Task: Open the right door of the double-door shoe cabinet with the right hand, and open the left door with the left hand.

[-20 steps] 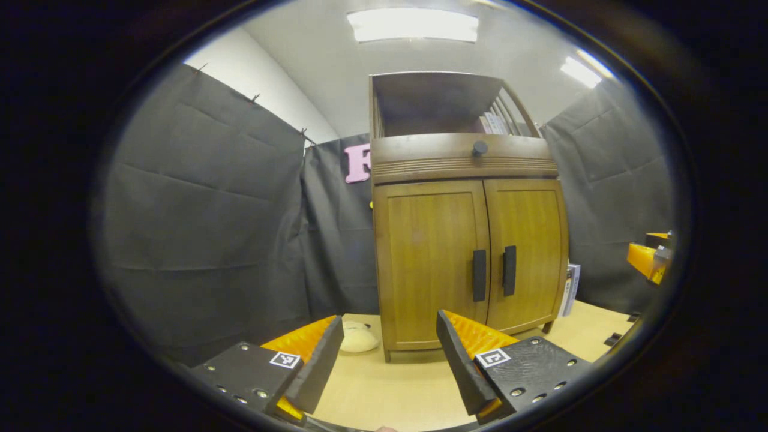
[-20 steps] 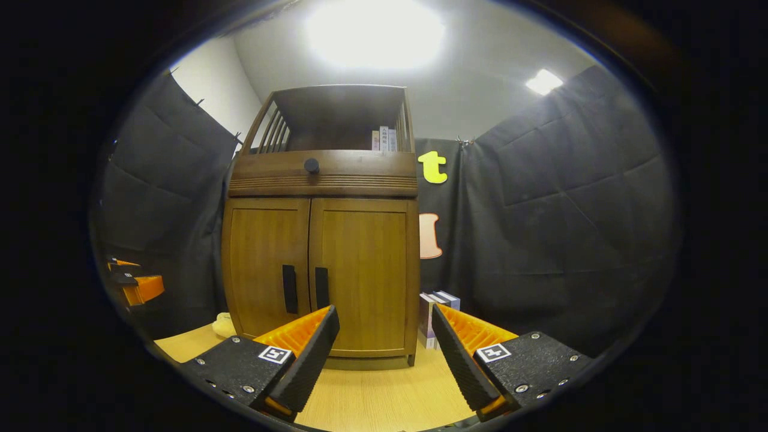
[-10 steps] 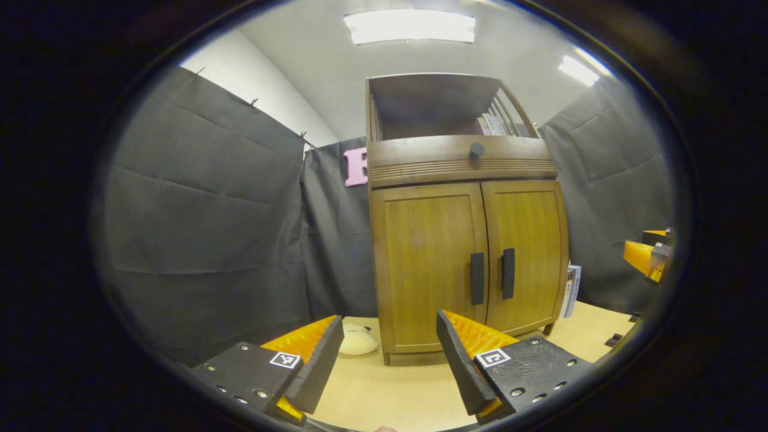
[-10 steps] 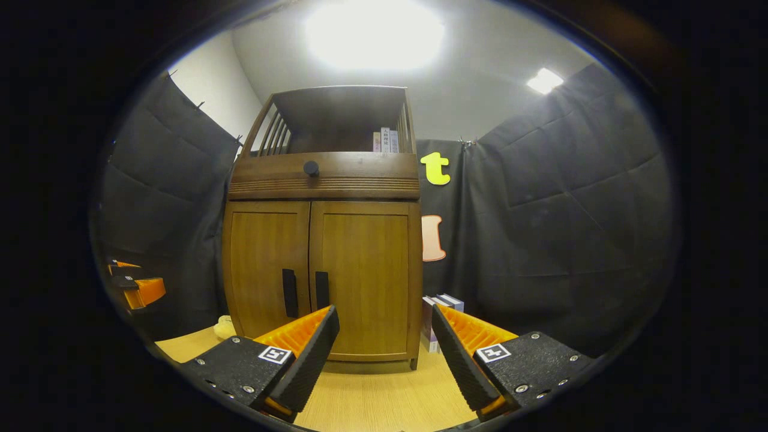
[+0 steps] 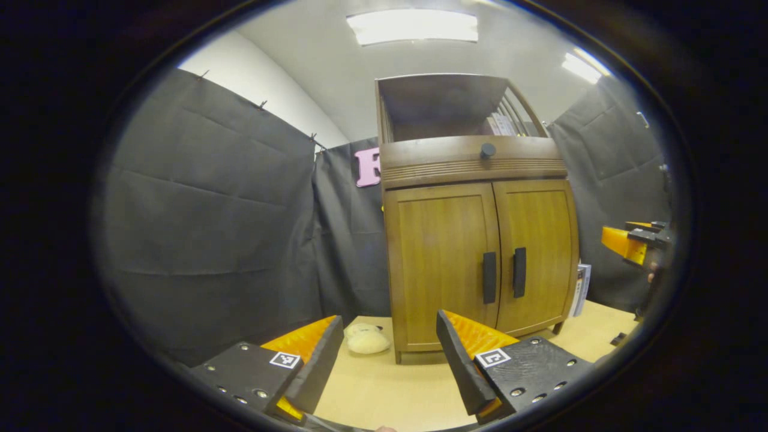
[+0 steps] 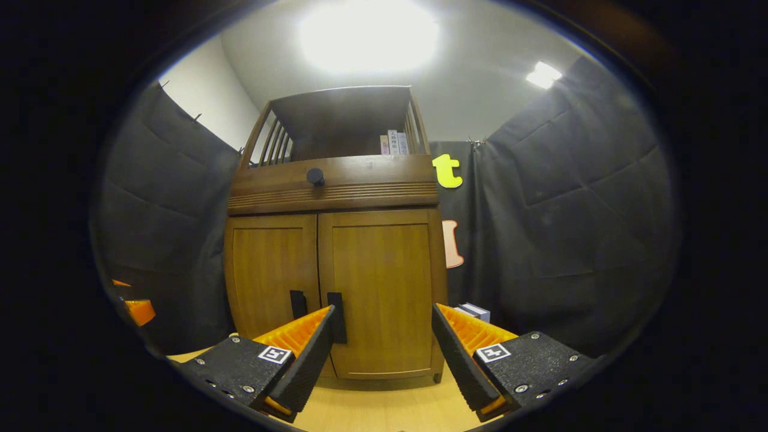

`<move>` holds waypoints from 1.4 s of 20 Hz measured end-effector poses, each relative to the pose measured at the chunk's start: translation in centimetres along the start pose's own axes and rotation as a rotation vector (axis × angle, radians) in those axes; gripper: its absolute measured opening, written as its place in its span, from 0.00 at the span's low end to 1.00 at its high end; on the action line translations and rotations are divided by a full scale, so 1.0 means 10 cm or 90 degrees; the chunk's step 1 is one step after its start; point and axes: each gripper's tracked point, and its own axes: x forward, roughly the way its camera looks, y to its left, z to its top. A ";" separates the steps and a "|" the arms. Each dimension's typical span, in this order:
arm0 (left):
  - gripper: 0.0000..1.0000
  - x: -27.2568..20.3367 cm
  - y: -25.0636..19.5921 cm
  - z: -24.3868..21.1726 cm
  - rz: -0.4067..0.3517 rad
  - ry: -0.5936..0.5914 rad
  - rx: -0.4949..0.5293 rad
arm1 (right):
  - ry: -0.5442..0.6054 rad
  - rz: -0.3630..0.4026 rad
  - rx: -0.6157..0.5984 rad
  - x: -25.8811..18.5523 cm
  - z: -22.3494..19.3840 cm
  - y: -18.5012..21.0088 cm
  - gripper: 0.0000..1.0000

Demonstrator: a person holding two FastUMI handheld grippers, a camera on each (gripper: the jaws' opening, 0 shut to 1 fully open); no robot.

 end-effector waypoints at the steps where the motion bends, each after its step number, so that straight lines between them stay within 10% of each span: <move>1: 0.94 0.00 0.00 0.00 0.004 -0.001 0.000 | -0.007 0.001 0.000 0.08 0.02 0.02 0.96; 28: 0.94 -0.12 0.12 0.06 0.115 0.041 0.013 | 0.123 0.073 0.010 1.83 -1.00 0.83 0.94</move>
